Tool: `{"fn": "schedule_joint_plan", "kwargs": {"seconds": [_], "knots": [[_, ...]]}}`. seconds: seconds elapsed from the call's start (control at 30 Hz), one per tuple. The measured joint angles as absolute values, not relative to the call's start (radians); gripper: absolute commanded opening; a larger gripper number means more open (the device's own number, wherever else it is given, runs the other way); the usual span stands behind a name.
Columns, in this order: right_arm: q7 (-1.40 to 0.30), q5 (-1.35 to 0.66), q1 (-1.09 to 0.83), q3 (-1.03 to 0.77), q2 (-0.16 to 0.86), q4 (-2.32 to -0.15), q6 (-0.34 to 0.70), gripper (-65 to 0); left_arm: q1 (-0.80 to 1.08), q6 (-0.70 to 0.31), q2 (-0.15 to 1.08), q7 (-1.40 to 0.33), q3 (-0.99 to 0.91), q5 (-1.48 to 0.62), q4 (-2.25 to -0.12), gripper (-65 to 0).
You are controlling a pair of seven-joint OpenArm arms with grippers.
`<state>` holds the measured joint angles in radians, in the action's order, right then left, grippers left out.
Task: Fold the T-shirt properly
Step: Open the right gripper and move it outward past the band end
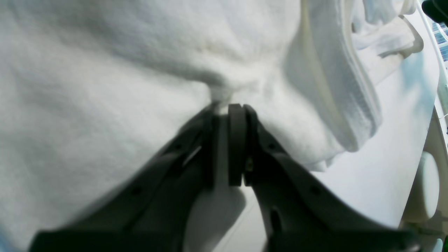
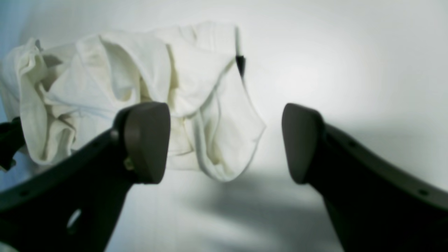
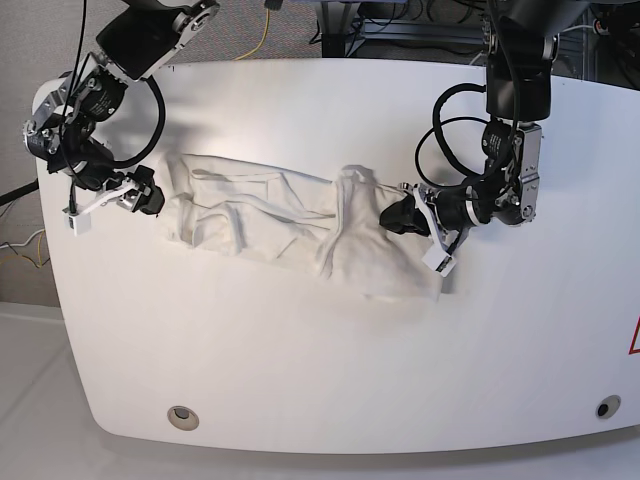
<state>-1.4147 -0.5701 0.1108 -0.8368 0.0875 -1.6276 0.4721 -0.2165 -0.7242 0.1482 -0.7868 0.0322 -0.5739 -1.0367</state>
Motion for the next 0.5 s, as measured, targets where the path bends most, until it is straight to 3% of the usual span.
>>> {"fn": "schedule_joint_plan", "kwargs": {"seconds": [0.5], "knots": [[-1.384,-0.578,0.066,-0.832,0.061,-1.607,0.472,-17.3,-0.216,-0.724,0.148,-0.787,0.033,-0.574,-1.037,-60.3]]}}
